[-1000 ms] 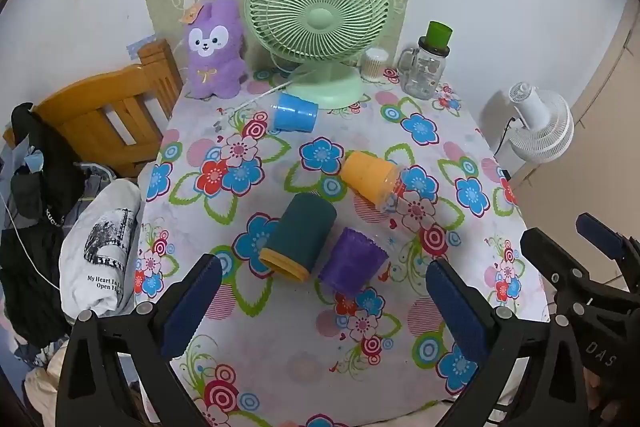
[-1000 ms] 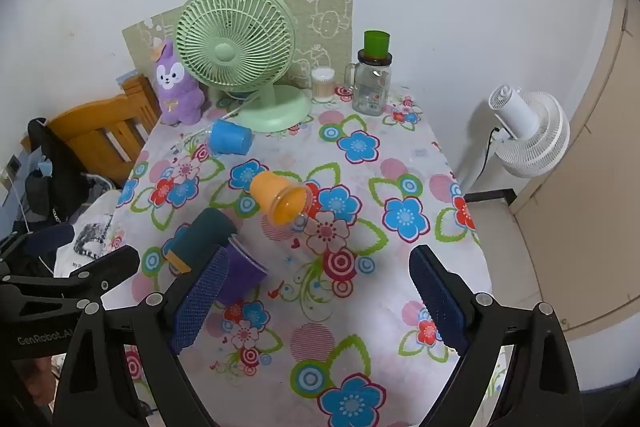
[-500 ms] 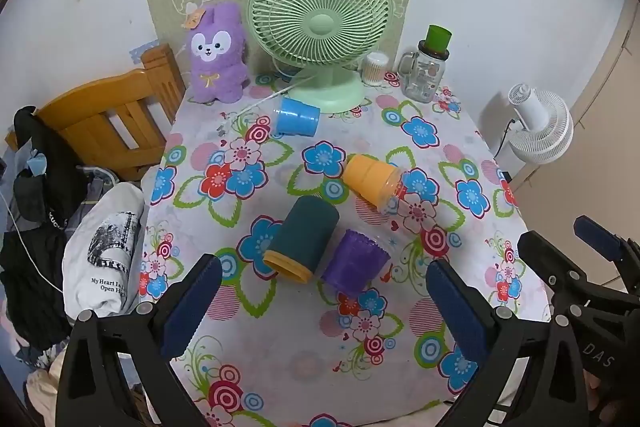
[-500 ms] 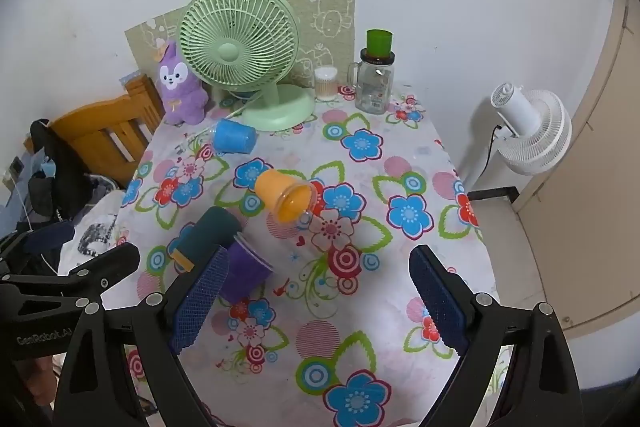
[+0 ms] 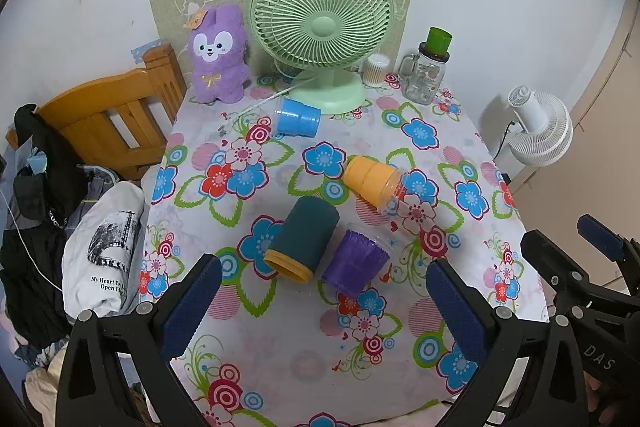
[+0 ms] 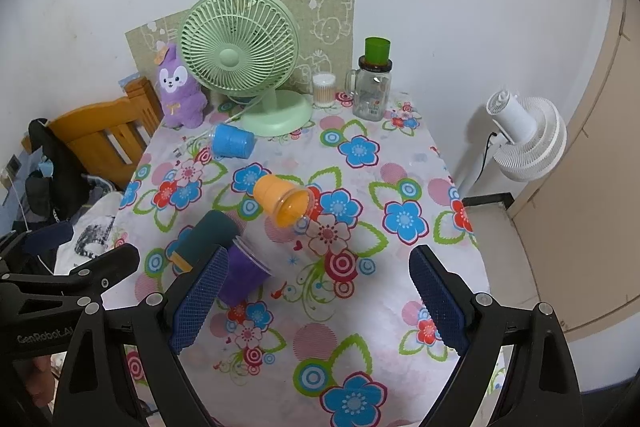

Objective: Flip cup upside down

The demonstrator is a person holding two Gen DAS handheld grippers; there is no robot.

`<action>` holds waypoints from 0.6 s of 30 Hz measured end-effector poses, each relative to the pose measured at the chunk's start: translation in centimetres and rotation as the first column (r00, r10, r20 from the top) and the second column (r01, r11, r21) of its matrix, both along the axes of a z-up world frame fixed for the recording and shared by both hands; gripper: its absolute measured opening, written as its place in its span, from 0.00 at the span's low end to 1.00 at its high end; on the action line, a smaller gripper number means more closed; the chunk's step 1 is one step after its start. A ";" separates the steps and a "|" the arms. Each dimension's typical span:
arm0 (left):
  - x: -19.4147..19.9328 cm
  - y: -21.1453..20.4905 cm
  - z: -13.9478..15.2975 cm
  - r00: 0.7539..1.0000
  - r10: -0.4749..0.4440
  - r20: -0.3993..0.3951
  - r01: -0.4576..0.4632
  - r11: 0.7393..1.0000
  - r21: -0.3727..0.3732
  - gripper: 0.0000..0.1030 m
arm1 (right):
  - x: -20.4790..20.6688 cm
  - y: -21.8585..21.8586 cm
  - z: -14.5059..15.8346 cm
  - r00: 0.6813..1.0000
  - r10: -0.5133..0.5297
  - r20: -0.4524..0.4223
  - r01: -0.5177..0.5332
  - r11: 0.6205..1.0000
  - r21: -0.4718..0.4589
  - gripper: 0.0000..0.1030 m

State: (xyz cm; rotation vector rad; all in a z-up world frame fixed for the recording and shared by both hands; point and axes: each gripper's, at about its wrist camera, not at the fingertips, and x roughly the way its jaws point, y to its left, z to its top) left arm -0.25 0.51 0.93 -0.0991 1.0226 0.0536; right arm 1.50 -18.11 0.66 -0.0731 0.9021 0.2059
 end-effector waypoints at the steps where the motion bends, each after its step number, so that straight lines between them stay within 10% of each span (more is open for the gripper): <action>1: 0.0 0.0 0.0 1.000 0.002 0.001 -0.002 1.000 0.000 1.00 | 0.0 0.0 0.0 1.000 0.000 -0.001 0.000 1.000 0.001 0.91; 18: -0.1 0.1 -0.1 1.000 0.004 0.000 -0.004 1.000 -0.003 1.00 | 0.0 0.2 0.0 1.000 -0.001 0.005 0.001 1.000 -0.003 0.91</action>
